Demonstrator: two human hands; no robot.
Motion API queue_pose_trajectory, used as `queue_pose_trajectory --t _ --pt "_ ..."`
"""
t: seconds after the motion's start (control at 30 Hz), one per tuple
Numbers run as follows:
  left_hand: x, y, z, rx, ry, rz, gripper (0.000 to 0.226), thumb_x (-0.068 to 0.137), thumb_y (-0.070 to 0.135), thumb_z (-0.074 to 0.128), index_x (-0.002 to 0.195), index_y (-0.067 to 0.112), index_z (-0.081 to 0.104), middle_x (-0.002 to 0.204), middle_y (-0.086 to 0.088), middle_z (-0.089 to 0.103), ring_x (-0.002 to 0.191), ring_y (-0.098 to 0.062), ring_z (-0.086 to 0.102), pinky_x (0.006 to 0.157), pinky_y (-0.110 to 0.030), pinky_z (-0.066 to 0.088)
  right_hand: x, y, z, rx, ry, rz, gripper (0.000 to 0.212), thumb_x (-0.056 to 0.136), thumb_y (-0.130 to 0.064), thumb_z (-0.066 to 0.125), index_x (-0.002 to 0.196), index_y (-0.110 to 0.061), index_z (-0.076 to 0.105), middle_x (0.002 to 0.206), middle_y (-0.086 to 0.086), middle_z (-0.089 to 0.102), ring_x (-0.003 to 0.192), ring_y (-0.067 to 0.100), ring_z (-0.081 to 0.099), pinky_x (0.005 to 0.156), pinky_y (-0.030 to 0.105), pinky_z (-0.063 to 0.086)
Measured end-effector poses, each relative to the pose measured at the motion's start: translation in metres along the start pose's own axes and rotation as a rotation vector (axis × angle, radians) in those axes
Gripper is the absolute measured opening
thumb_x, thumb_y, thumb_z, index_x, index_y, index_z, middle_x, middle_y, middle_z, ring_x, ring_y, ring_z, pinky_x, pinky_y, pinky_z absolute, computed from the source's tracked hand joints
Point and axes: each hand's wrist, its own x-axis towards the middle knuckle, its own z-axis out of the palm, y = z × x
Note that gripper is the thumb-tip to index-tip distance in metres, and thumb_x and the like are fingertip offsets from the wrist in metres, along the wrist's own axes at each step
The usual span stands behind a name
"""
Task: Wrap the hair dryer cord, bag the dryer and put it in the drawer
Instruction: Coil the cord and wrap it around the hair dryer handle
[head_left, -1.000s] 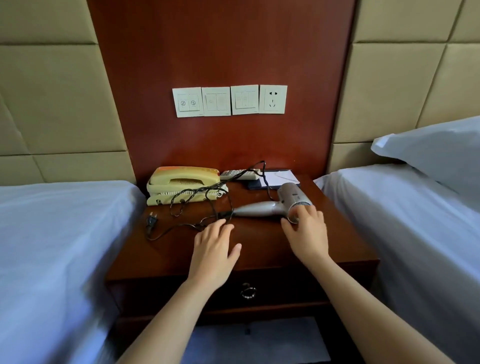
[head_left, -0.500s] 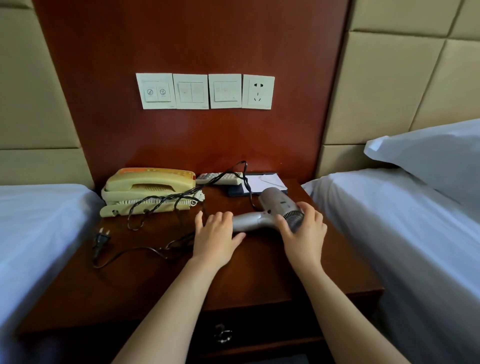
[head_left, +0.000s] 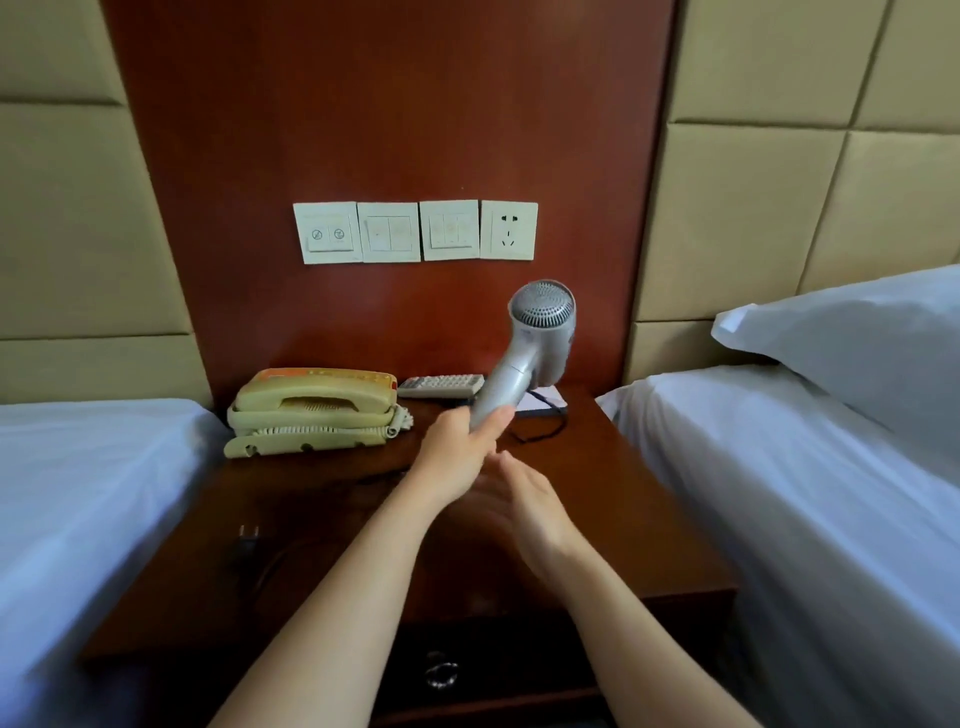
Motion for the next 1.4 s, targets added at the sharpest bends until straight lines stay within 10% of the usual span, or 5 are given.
queue_pose_trajectory --t 0.37,0.5,0.97,1.13,1.4 --pt "-0.014 0.018 -0.043 -0.472 0.001 -0.049 0.026 0.096 0.030 0.048 0.074 0.017 0.053 0.070 0.001 0.051 0.065 -0.012 0.045 0.066 -0.026 0.036 -0.012 -0.008 0.053 0.215 -0.212 0.108 0.040 0.098 -0.045 0.034 0.109 -0.023 0.066 0.111 0.008 0.071 0.104 0.023 0.066 0.101 0.046 0.046" --pt "-0.012 0.004 -0.062 -0.587 0.072 -0.102 0.019 0.096 0.025 0.050 0.080 0.016 0.055 0.071 0.001 0.053 0.069 -0.013 0.048 0.074 -0.026 0.037 -0.013 -0.014 0.058 0.171 -0.364 0.030 0.036 0.098 -0.025 0.040 0.081 -0.022 0.071 0.078 -0.007 0.073 0.077 0.003 0.067 0.076 0.021 0.051" --pt "-0.034 -0.009 -0.100 -1.096 0.152 -0.223 0.024 0.101 0.018 0.039 0.080 0.008 0.045 0.067 -0.004 0.044 0.045 -0.012 0.048 0.067 -0.035 0.052 -0.012 -0.024 0.067 -0.906 0.007 -0.384 0.024 0.086 -0.028 0.059 0.068 -0.029 0.044 0.069 -0.010 0.057 0.073 0.014 0.058 0.067 0.036 0.048" --pt "-0.044 -0.001 -0.107 -1.206 0.188 -0.223 0.029 0.101 0.021 0.037 0.076 0.009 0.044 0.060 -0.003 0.047 0.045 -0.011 0.049 0.065 -0.034 0.050 -0.012 -0.024 0.073 -0.585 0.283 -0.336 0.019 0.079 -0.025 0.070 0.066 -0.022 0.057 0.060 -0.009 0.056 0.058 0.006 0.049 0.055 0.022 0.037" --pt "-0.060 0.004 -0.110 -1.384 0.202 -0.166 0.030 0.102 0.022 0.035 0.076 0.010 0.044 0.061 -0.002 0.045 0.046 -0.009 0.048 0.062 -0.029 0.050 -0.011 -0.020 0.087 0.358 0.024 -0.258 0.034 0.080 0.003 0.064 0.055 -0.014 0.048 0.070 0.012 0.055 0.079 0.020 0.057 0.085 0.033 0.047"
